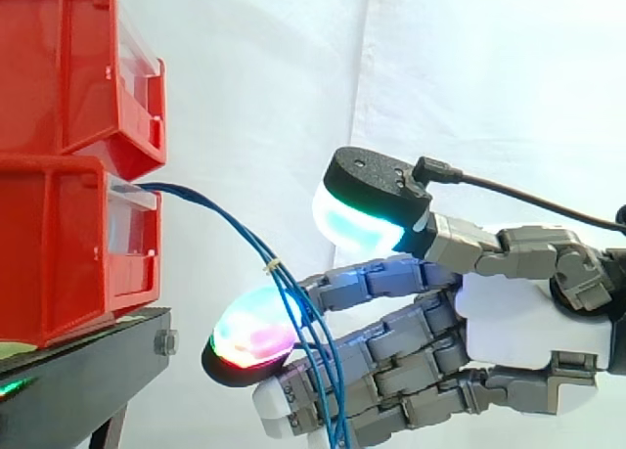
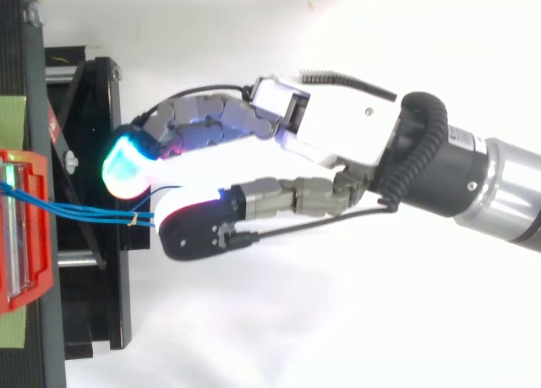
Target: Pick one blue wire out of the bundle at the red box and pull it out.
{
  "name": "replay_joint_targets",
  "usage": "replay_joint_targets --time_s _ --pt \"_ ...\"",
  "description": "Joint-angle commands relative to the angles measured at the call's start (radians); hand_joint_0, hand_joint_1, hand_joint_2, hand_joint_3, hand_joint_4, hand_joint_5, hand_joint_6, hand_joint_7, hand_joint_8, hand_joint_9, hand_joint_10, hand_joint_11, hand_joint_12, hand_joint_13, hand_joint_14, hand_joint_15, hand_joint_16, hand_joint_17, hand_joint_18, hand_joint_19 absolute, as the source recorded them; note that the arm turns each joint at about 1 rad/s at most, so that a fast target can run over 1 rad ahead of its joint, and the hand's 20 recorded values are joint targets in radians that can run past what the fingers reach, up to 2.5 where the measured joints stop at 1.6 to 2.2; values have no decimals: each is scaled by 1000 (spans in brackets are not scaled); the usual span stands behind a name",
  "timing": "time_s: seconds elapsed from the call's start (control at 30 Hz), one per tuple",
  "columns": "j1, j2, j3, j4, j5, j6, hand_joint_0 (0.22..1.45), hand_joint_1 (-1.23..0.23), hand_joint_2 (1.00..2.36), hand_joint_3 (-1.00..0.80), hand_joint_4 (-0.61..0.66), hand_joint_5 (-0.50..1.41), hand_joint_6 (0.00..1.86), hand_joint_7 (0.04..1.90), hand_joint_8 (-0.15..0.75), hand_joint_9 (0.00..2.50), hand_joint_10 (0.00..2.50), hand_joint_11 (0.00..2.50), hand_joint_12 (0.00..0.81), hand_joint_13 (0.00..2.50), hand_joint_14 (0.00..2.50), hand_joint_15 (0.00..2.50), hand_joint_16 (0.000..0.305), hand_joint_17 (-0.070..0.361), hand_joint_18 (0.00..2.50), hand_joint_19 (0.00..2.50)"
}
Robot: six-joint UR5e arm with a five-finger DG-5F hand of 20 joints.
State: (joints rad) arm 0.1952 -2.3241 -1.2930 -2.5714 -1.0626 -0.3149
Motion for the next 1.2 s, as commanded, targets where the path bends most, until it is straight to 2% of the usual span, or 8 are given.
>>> replay_joint_targets --time_s 0.0,0.17,0.4,0.6,0.87,0.97,1.1,1.17 --pt "13 -1 1 7 6 -21 529 -496 1002 -469 394 -154 503 872 353 679 5 198 432 429 4 114 59 133 362 227" --pt "24 -1 1 3 12 -18 531 -508 1002 -469 395 -145 503 953 350 683 6 209 430 435 4 116 59 133 367 232" --pt "30 0 1 13 12 -16 536 -542 1002 -474 399 -134 503 1043 351 690 6 235 429 444 4 118 59 134 395 232" --pt "30 0 1 17 12 -15 540 -567 1002 -472 396 -134 503 1044 352 695 6 227 429 454 4 124 59 133 408 237" --pt "20 -1 1 36 16 -24 552 -590 1003 -467 392 -130 503 1075 349 703 6 236 426 465 5 134 59 133 427 247" --pt "16 -1 1 36 16 -29 559 -599 1004 -458 379 -125 502 1108 347 705 7 252 427 476 4 140 59 132 432 253" --pt "13 -1 1 37 16 -29 584 -644 1007 -408 328 -112 500 1249 347 720 7 268 422 491 5 136 58 130 469 252" --pt "13 -1 1 37 16 -29 599 -669 1010 -367 290 -129 572 1169 349 719 7 279 423 500 5 136 58 130 477 251"
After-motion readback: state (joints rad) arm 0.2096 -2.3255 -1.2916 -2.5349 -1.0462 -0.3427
